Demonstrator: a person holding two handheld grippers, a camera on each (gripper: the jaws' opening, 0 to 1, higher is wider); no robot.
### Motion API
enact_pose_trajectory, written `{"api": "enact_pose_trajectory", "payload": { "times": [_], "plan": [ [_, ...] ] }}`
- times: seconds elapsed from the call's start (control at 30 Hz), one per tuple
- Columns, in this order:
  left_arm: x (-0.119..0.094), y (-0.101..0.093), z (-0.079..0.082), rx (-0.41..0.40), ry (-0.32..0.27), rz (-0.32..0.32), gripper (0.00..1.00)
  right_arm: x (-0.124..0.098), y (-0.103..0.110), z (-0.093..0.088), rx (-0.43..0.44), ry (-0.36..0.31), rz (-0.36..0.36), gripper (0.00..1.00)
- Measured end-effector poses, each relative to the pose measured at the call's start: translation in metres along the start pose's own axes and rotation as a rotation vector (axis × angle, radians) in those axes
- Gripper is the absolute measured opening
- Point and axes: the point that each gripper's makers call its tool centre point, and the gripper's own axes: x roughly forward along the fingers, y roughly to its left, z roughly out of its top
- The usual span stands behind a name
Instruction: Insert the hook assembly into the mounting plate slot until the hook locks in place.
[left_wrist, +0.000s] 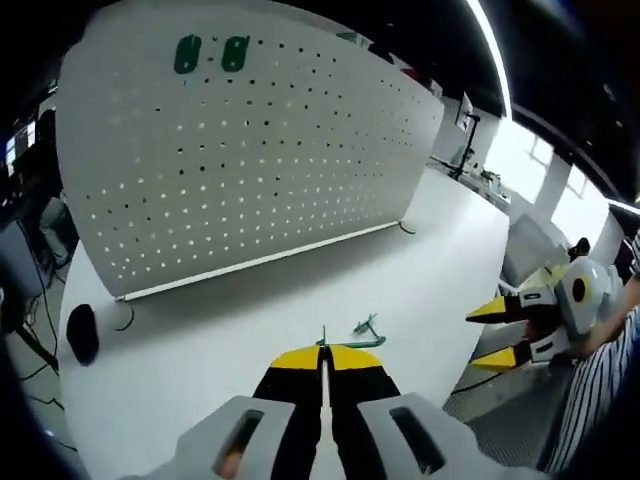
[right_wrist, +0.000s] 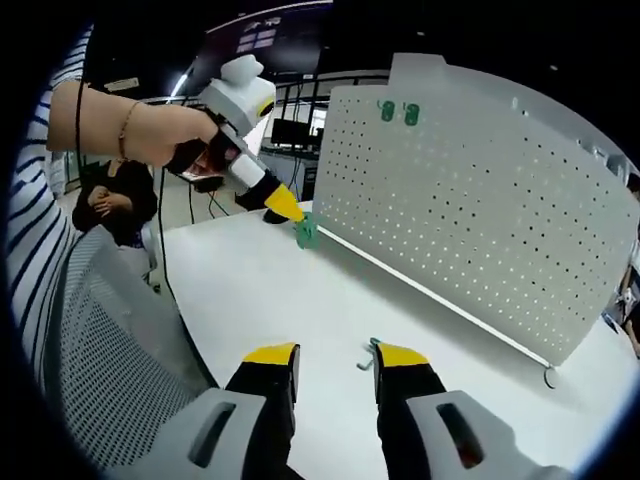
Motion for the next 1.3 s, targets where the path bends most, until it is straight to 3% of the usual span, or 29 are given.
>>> {"api": "enact_pose_trajectory", "payload": {
  "times": [0.17, 0.4, 0.57, 0.6, 0.63, 0.7, 0.9, 1.0, 1.13, 1.3],
  "plan": [
    [-0.009, -0.012, -0.003, -0.106, -0.008, -0.045, 0.01, -0.004, 0.010, 0.032, 0.004, -0.061, 0.055, 0.28],
    [-0.016, -0.031, 0.006, -0.085, -0.010, -0.082, 0.01, 0.004, 0.022, 0.066, 0.026, -0.121, 0.114, 0.28],
    [-0.017, -0.045, 0.012, -0.092, -0.021, -0.136, 0.01, 0.019, 0.026, 0.071, 0.002, -0.097, 0.124, 0.25],
    [-0.018, -0.047, 0.014, -0.086, -0.033, -0.139, 0.01, 0.023, 0.022, 0.066, -0.036, -0.045, 0.107, 0.23],
    [-0.018, -0.049, 0.016, -0.090, -0.036, -0.145, 0.01, 0.025, 0.024, 0.068, -0.034, -0.042, 0.115, 0.22],
    [-0.019, -0.055, 0.018, -0.092, -0.038, -0.158, 0.01, 0.027, 0.026, 0.079, -0.012, -0.086, 0.136, 0.20],
    [-0.021, -0.063, 0.021, -0.087, -0.044, -0.181, 0.01, 0.033, 0.028, 0.098, -0.052, -0.120, 0.149, 0.17],
    [-0.022, -0.064, 0.021, -0.096, -0.048, -0.189, 0.01, 0.036, 0.027, 0.100, -0.065, -0.124, 0.150, 0.15],
    [-0.025, -0.063, 0.021, -0.096, -0.054, -0.190, 0.01, 0.039, 0.026, 0.096, -0.156, -0.110, 0.145, 0.11],
    [-0.028, -0.062, 0.023, -0.098, -0.059, -0.194, 0.01, 0.040, 0.025, 0.096, -0.183, -0.119, 0.133, 0.05]
  ]
}}
